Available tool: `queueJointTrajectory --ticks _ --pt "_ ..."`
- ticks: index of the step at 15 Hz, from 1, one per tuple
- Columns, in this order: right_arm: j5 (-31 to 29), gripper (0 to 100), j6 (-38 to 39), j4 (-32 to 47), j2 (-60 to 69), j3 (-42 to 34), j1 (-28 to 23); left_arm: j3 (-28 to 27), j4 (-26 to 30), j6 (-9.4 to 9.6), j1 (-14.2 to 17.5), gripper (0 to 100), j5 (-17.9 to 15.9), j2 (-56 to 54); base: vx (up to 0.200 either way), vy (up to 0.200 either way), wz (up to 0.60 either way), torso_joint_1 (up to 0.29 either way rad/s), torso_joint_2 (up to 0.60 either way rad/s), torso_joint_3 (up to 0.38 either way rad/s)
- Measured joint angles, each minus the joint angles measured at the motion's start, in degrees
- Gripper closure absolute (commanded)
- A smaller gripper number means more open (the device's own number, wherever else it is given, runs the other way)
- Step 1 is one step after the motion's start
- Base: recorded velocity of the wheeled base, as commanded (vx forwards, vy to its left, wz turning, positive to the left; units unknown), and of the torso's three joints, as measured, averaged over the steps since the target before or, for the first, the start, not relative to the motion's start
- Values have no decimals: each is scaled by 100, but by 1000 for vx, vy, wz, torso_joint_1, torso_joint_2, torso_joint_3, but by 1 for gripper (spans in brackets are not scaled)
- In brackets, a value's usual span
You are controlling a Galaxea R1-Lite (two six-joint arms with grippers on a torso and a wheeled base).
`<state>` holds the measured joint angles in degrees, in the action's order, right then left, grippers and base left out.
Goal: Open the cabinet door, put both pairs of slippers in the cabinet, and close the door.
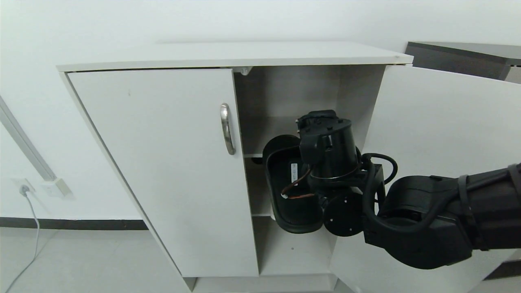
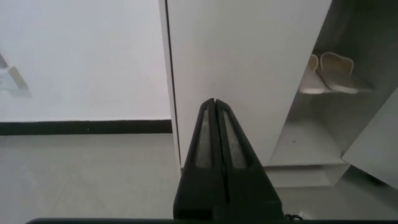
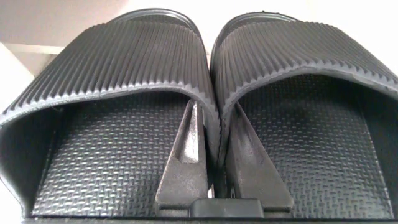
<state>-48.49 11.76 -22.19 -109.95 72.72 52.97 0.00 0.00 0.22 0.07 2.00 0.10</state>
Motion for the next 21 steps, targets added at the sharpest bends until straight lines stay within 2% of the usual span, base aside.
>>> queueJointTrajectory --ticks 3,12,21 --pt "30 100 -6 -15 -11 -106 -71 0 5 -1 0 100 10 0 67 0 0 -1 1 -1" --pt "106 100 -17 33 -226 339 -252 0 0 -9 0 100 10 0 0 0 0 0 0 0" --pt "486 100 -60 829 -1028 2108 -711 0 0 -22 0 100 11 0 0 0 0 0 0 0"
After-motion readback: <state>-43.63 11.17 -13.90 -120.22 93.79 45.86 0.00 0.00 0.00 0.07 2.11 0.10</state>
